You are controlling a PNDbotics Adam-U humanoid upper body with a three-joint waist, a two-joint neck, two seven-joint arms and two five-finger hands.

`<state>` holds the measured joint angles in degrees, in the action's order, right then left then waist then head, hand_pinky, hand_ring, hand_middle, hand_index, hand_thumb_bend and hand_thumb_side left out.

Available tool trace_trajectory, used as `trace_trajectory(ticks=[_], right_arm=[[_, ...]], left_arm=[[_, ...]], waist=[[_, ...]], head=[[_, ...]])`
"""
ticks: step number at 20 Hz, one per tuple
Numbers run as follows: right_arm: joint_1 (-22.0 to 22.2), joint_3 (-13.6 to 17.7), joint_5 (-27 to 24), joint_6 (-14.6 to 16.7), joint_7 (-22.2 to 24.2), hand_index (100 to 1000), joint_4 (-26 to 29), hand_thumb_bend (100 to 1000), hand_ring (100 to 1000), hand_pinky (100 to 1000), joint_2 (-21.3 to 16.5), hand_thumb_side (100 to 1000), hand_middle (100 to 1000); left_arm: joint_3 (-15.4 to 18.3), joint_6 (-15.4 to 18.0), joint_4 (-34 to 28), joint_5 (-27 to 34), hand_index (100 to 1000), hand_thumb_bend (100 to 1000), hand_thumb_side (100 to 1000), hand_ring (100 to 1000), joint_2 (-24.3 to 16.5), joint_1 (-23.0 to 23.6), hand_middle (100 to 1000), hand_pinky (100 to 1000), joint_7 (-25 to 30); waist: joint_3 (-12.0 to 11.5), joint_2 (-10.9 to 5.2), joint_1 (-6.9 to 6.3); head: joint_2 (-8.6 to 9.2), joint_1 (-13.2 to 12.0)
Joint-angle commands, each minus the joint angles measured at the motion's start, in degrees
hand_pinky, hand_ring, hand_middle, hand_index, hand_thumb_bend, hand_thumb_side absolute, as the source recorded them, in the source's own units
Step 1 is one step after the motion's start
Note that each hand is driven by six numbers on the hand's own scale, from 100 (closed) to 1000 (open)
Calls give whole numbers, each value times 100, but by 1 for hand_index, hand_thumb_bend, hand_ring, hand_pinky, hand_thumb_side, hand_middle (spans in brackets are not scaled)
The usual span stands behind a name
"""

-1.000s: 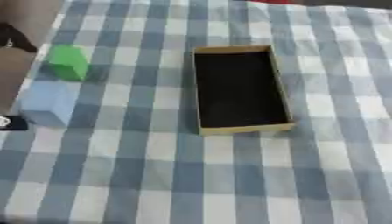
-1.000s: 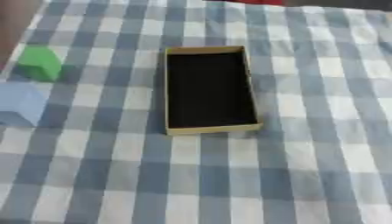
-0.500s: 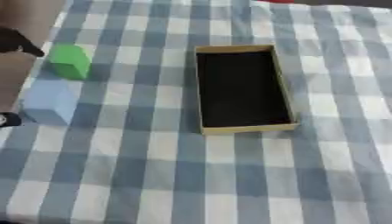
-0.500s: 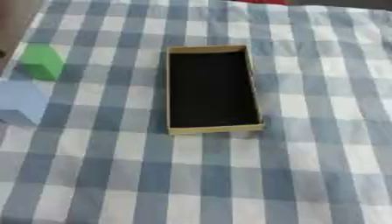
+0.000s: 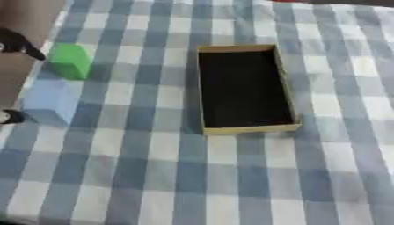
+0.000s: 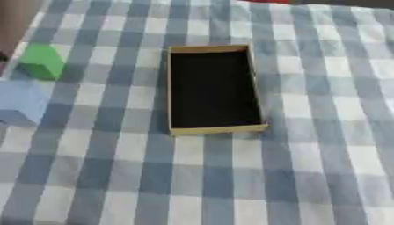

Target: Pick up objects on the table and place them in the box.

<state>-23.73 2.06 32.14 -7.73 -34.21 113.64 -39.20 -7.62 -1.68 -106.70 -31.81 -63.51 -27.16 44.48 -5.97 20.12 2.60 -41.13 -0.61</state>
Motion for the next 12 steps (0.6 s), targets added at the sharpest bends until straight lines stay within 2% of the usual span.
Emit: trace_trajectory(ticks=[1,5,12], right_arm=[[-79,32,-24,-1,-12,815,95,100,802,829,-178,1000,811],[-82,35,-29,-5,-21,815,95,100,802,829,-176,1000,811],[-82,39,-34,-15,-31,814,95,100,802,829,-162,1000,810]], left_arm=[[-18,-63,151,40,898,577,299,882,-116,-146,819,852,75],[-104,-122,407,58,898,585,355,881,-43,-266,818,852,149],[-209,-129,720,109,895,587,364,881,90,-427,820,852,208]], waist=[[10,-95,-16],[25,-79,-13],[42,-54,-7]], head=[[49,-29],[63,-50],[59,-30]])
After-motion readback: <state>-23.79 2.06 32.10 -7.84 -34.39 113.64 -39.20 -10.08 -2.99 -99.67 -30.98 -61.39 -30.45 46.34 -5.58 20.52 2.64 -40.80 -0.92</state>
